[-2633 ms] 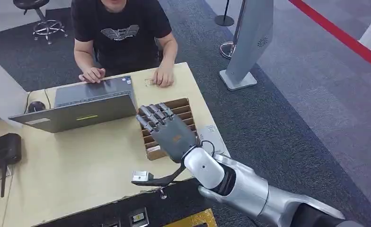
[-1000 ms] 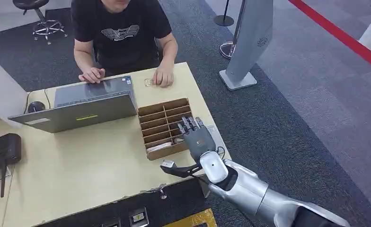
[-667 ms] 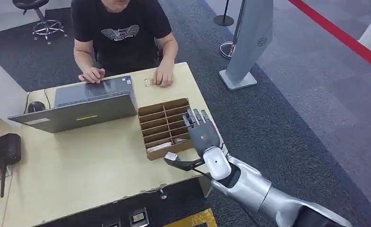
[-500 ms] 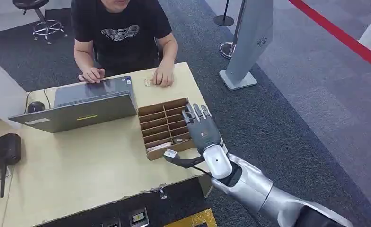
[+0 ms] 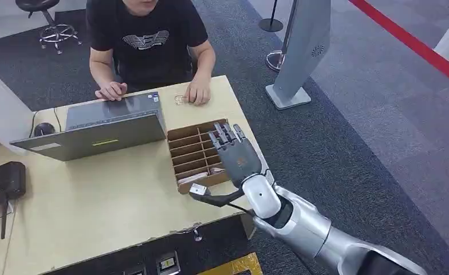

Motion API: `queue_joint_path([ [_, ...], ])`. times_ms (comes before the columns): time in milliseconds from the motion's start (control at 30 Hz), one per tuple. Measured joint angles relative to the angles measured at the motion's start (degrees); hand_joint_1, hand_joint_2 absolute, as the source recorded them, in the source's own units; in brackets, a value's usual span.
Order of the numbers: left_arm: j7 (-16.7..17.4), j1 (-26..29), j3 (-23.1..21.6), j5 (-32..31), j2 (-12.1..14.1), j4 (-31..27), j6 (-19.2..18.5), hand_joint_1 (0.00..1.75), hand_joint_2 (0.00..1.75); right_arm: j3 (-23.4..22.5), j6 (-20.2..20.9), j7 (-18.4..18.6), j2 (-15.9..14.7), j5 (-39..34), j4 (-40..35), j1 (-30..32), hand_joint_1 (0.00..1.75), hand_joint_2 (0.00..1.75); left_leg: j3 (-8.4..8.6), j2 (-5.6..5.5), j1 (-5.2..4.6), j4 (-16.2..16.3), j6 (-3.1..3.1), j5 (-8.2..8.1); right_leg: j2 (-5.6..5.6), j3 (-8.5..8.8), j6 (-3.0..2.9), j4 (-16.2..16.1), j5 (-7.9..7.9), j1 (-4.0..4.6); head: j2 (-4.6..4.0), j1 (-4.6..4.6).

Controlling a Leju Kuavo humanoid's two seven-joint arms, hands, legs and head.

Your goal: Pass the card to the sensor for recognition and then transmit it.

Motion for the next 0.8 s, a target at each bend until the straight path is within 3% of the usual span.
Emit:
queue_joint_path([
  [267,-0.17,0.00,0.00,0.33,0.00,0.00,-0.07,0.00,1.75,0.92,0.98,-1.77,0.26,-4.07,0.04,0.00,0.00,1.75,0.00,0.00,0.00,0.00,0.00,0.00,-0.01,0.00,0.00,0.00,0.00,0.00,0.00,0.00],
  [800,-0.22,-0.02,0.00,0.24,0.02,0.00,-0.26,0.00,1.75,1.33,2.99,-1.14,0.35,-7.17,1.22,0.01,0.00,1.75,0.00,0.00,0.00,0.00,0.00,0.00,0.00,-0.01,0.00,0.00,0.00,0.00,0.00,0.00],
])
